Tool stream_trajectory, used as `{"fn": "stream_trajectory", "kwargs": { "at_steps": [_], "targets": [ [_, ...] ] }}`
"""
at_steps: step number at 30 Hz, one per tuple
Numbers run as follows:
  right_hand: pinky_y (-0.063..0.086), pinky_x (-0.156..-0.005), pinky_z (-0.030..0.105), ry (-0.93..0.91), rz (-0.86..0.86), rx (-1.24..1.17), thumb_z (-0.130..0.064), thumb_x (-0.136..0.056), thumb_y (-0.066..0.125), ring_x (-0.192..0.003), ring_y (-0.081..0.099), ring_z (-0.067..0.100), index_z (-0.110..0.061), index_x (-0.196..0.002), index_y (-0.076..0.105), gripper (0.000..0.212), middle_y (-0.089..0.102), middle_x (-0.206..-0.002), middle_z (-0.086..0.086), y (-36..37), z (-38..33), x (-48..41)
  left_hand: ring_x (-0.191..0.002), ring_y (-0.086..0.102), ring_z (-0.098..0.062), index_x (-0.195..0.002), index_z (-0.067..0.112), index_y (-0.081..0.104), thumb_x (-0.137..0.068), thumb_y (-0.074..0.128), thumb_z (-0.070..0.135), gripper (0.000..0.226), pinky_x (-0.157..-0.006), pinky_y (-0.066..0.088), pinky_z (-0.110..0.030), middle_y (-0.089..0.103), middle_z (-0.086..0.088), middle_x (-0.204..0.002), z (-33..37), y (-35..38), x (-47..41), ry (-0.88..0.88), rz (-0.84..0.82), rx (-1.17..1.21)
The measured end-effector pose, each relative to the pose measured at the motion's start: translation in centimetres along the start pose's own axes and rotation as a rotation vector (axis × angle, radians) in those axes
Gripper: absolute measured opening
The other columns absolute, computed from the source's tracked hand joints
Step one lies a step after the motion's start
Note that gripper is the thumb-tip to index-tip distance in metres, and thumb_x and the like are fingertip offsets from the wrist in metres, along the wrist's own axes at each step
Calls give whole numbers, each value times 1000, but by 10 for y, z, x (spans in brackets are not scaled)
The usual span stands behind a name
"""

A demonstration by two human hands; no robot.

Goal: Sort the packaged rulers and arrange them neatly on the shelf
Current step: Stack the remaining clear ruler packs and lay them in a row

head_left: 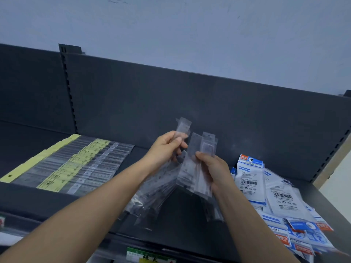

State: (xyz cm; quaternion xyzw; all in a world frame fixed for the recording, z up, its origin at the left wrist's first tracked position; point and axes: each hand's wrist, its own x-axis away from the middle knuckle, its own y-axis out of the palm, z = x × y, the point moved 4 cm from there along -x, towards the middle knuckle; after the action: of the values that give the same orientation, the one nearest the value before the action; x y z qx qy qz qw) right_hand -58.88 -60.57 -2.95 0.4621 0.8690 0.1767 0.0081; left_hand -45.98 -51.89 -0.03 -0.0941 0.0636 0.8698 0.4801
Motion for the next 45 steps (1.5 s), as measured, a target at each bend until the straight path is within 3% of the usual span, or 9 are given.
{"fn": "stream_trajectory", "kwargs": {
  "at_steps": [4, 9, 14, 18, 22, 26, 33, 40, 45],
  "targets": [
    [51, -44, 23, 93, 4, 58, -3, -82, 70, -55, 68, 18, 1, -95, 68, 14, 71, -73, 11, 1, -1, 4, -70, 60, -6, -87, 16, 64, -91, 47, -9, 31, -63, 47, -22, 67, 2, -88, 6, 1, -1, 79, -10, -123],
    [54, -54, 27, 215, -9, 70, -8, -83, 69, -73, 70, 26, 5, -108, 66, 28, 72, -92, 19, 3, 2, 4, -100, 65, 0, -98, 13, 71, -92, 58, 1, 19, -93, 49, -19, 72, 4, -101, 10, 5, 1, 136, -112, -180],
    [44, -33, 20, 327, -149, -233, -2, -99, 39, -40, 60, 12, 5, -89, 59, 24, 64, -63, 12, 12, -3, 10, -97, 65, -12, -104, 9, 64, -94, 41, -13, 33, -90, 49, -24, 71, -9, -103, 6, 12, 0, 91, -276, -192],
    [29, -24, 13, 386, -152, -299, -3, -97, 43, -31, 52, 4, -4, -83, 57, 20, 62, -56, 5, 9, -2, 7, -103, 66, -15, -106, 7, 69, -94, 51, -6, 25, -95, 49, -30, 71, 0, -103, 3, 12, -1, 113, -318, -360],
    [41, -32, 16, 320, -158, -189, -6, -102, 40, -36, 56, 8, 2, -96, 61, 23, 63, -60, 7, 14, 1, 5, -79, 66, 0, -86, 13, 72, -90, 59, -4, 22, -85, 50, -22, 72, 11, -77, 5, 6, -4, 178, -160, -366],
    [50, -41, 23, 125, -43, 58, -4, -98, 43, -42, 57, 18, -1, -95, 56, 14, 63, -68, 13, 12, -5, 4, -56, 62, -7, -85, 11, 67, -91, 56, -6, 21, -68, 50, -28, 71, 3, -65, 5, 1, -8, 86, 50, -51],
    [55, -53, 29, -83, -118, 23, -5, -98, 43, -67, 70, 18, -5, -105, 63, 21, 71, -86, 14, 15, -10, 7, -77, 66, -20, -88, 5, 70, -85, 64, -5, 12, -81, 54, -35, 70, -9, -82, -4, 7, -8, -178, 42, 149],
    [58, -69, 40, -95, 3, 272, -17, -98, 52, -71, 68, 24, -8, -96, 62, 13, 70, -86, 15, 0, -2, -6, -53, 61, -13, -84, 11, 55, -80, 72, -3, 23, -49, 52, -28, 63, -6, -70, -17, 21, -3, -272, 90, 48],
    [51, -81, 36, -112, 226, 591, -13, -88, 61, -92, 64, 25, -7, -112, 56, 25, 66, -102, 9, -25, 7, -17, -70, 60, -25, -85, 8, 55, -90, 56, -1, 11, -68, 58, -44, 59, -15, -81, -36, 29, -10, -407, 118, 34]
  ]
}}
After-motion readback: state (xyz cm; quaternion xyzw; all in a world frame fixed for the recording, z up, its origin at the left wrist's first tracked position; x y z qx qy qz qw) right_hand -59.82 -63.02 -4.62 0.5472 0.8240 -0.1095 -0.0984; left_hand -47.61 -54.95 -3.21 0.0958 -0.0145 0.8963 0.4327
